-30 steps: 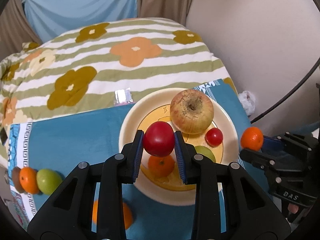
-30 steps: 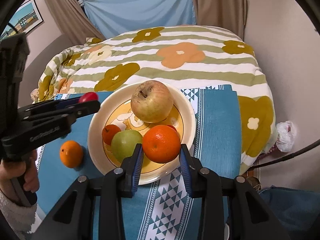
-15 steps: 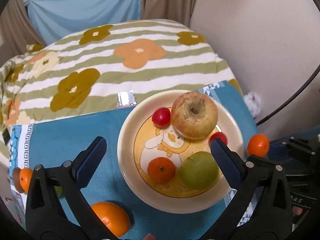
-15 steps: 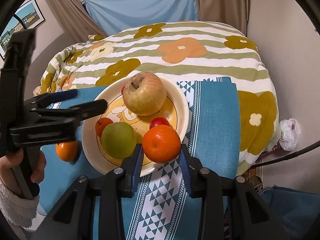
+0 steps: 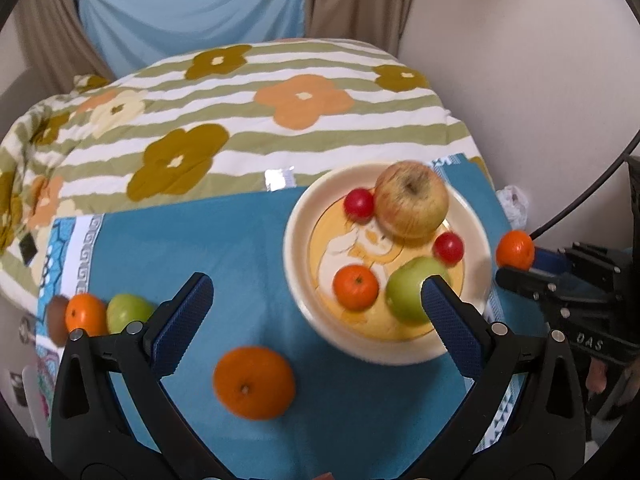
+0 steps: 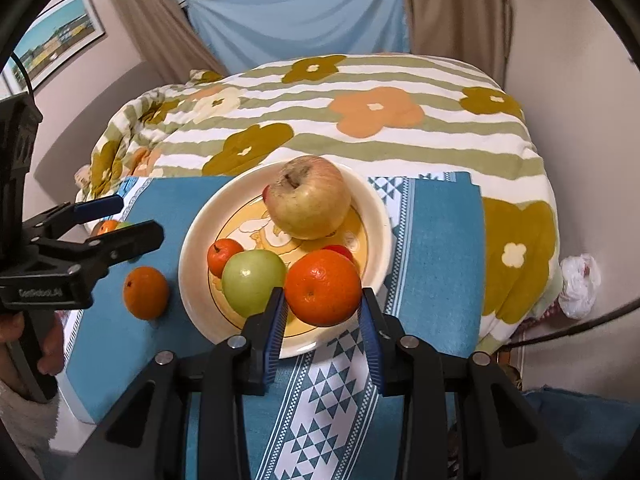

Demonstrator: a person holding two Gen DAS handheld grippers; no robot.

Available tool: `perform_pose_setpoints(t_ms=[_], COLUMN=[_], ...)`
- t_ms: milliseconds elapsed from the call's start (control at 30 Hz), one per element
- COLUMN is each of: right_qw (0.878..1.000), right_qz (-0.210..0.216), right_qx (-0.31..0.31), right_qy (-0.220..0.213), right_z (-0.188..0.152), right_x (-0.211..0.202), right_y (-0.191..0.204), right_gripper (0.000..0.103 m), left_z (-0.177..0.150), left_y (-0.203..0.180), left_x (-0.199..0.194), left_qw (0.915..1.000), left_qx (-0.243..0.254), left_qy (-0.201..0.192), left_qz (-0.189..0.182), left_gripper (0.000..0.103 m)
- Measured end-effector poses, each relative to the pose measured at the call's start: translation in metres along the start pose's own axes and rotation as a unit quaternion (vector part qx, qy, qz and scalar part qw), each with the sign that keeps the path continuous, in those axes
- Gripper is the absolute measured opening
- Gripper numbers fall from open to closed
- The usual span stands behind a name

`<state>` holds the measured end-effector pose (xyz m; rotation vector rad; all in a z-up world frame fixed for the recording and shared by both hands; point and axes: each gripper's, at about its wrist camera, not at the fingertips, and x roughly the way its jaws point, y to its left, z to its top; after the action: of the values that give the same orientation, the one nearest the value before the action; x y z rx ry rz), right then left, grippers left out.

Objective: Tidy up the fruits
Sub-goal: 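Carry both fruits into the white bowl and open the left tool, then the right tool, then move both open tools toward the kiwi and the green apple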

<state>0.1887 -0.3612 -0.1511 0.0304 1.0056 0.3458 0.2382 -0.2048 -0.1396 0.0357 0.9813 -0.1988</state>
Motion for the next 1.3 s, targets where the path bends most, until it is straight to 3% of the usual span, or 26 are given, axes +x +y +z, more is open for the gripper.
perform_pose_setpoints(t_ms=[367, 433, 500, 533, 667, 767, 1100, 1300], right_qw=[1.000, 1.000, 1.000, 1.000, 1.000, 1.000, 0.999, 0.999], right_qz=[0.008, 0.011, 0.015, 0.017, 0.015, 0.018, 0.007, 0.001], right_qx=[-0.021, -0.018, -0.019, -0.020, -0.016, -0.010, -0.023, -0.040], right_qy=[0.004, -0.001, -0.008, -0.012, -0.022, -0.021, -0.027, -0.025], right_z=[-0.008, -0.009, -0.009, -0.010, -0.013, -0.014, -0.012, -0.009], right_x=[0.017, 0.014, 0.009, 0.006, -0.002, -0.007, -0.039, -0.047], right_y=[0.005, 0.006, 0.008, 0.009, 0.012, 0.014, 0.030, 0.049], right_gripper=[0.034, 0.053, 0.089, 0.091, 0.092, 0.103, 0.103, 0.103], left_z=[-0.031, -0.034, -0.037, -0.039, -0.045, -0.048, -0.057, -0.065], left_y=[0.021, 0.024, 0.027, 0.028, 0.027, 0.027, 0.037, 0.056], left_x=[-0.016, -0.022, -0.027, -0.030, -0.039, -0.049, -0.089, -0.114], left_qw=[0.9995, 0.9994, 0.9993, 0.9992, 0.9992, 0.9992, 0.9979, 0.9952], left_qx=[-0.024, -0.029, -0.033, -0.034, -0.027, -0.021, -0.036, -0.056], left_qy=[0.009, 0.007, 0.004, 0.003, 0.002, -0.002, -0.029, -0.037], left_qz=[0.019, 0.020, 0.019, 0.021, 0.030, 0.035, 0.047, 0.072], left_gripper=[0.103, 0.103, 0.103, 0.103, 0.103, 0.103, 0.103, 0.103])
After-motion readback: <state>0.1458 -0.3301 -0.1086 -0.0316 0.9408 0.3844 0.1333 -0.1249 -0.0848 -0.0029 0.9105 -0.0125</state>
